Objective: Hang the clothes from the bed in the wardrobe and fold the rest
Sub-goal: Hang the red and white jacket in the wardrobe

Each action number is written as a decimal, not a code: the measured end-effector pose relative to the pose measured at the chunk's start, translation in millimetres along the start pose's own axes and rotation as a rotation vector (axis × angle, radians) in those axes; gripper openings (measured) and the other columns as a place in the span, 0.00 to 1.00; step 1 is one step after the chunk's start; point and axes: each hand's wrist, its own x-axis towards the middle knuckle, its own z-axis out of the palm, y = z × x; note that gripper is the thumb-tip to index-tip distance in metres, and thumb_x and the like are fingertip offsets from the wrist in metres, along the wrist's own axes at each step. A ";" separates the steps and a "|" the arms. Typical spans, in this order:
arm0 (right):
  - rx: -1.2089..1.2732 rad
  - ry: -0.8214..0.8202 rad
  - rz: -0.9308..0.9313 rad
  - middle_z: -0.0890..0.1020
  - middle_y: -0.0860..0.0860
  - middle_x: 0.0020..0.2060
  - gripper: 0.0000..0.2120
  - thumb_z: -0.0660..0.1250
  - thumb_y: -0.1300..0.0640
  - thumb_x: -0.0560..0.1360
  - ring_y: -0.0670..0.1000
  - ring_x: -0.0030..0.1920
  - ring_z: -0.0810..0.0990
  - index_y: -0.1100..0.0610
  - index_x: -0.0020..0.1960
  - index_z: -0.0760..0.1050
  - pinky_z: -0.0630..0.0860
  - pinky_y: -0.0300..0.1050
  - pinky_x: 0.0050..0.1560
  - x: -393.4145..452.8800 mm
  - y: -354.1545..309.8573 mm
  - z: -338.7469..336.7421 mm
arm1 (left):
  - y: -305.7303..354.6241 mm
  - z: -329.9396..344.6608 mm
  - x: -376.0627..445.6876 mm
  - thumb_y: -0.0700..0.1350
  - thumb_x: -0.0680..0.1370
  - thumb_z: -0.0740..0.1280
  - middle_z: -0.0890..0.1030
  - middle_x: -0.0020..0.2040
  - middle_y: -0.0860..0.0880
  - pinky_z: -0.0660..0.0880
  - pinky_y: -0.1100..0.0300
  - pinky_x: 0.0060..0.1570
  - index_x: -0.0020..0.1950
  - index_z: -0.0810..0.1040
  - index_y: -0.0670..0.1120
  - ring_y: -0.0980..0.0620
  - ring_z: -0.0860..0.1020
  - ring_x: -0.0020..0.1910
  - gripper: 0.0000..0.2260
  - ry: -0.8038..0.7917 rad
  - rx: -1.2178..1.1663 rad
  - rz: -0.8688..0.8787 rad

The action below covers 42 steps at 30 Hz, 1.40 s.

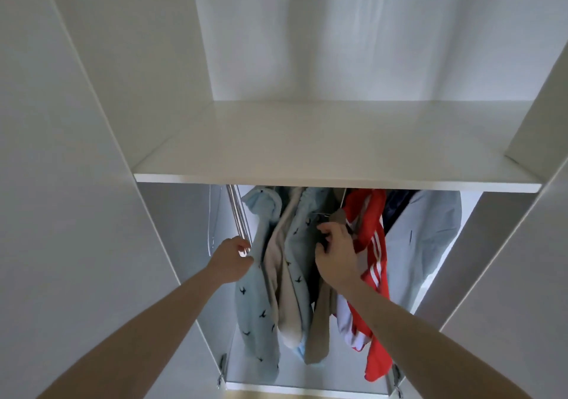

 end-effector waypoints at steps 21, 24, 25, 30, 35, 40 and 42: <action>-0.564 -0.502 0.020 0.64 0.53 0.68 0.27 0.64 0.64 0.76 0.56 0.67 0.67 0.53 0.74 0.71 0.78 0.49 0.61 34.1 -36.1 132.9 | -17.3 -8.0 103.1 0.50 0.84 0.61 0.68 0.73 0.42 0.78 0.49 0.62 0.77 0.71 0.50 0.41 0.78 0.63 0.21 -0.237 0.313 0.065; -0.573 -0.496 0.085 0.65 0.54 0.68 0.27 0.64 0.63 0.76 0.57 0.66 0.69 0.51 0.75 0.70 0.78 0.53 0.63 35.1 -29.4 126.5 | -17.3 -0.9 113.3 0.56 0.83 0.61 0.68 0.73 0.43 0.78 0.51 0.60 0.77 0.68 0.48 0.41 0.77 0.65 0.25 -0.189 0.426 -0.011; -0.572 -0.493 0.102 0.66 0.53 0.68 0.27 0.64 0.63 0.77 0.57 0.66 0.70 0.51 0.75 0.70 0.77 0.53 0.63 35.7 -27.5 125.1 | -18.7 1.3 115.9 0.56 0.82 0.62 0.68 0.73 0.42 0.78 0.51 0.58 0.77 0.67 0.47 0.41 0.77 0.64 0.25 -0.163 0.452 -0.031; -0.563 -0.464 0.151 0.70 0.51 0.66 0.27 0.62 0.64 0.75 0.55 0.64 0.71 0.49 0.73 0.71 0.79 0.52 0.58 36.6 -21.7 120.7 | -32.1 1.8 120.0 0.52 0.79 0.70 0.65 0.70 0.42 0.76 0.52 0.43 0.76 0.60 0.47 0.41 0.80 0.54 0.30 0.035 0.451 -0.044; -0.544 -0.438 0.188 0.71 0.50 0.65 0.26 0.62 0.64 0.76 0.54 0.62 0.73 0.48 0.72 0.71 0.79 0.51 0.56 32.8 -21.2 116.9 | -51.5 -6.3 118.5 0.49 0.78 0.71 0.68 0.64 0.44 0.74 0.53 0.39 0.73 0.64 0.46 0.44 0.79 0.52 0.27 0.126 0.536 0.022; -0.540 -0.441 0.194 0.71 0.50 0.65 0.25 0.61 0.63 0.76 0.54 0.63 0.74 0.48 0.72 0.70 0.77 0.48 0.54 32.7 -20.4 111.5 | -56.6 -6.4 117.2 0.59 0.80 0.67 0.65 0.67 0.43 0.77 0.53 0.49 0.65 0.76 0.44 0.45 0.75 0.58 0.22 0.087 0.623 -0.038; -0.541 -0.450 0.196 0.71 0.50 0.65 0.25 0.62 0.63 0.76 0.54 0.62 0.74 0.48 0.71 0.70 0.76 0.47 0.53 34.5 -20.3 109.0 | -54.2 -6.2 118.9 0.57 0.82 0.65 0.68 0.66 0.43 0.77 0.53 0.52 0.65 0.79 0.44 0.45 0.77 0.58 0.19 0.103 0.642 -0.059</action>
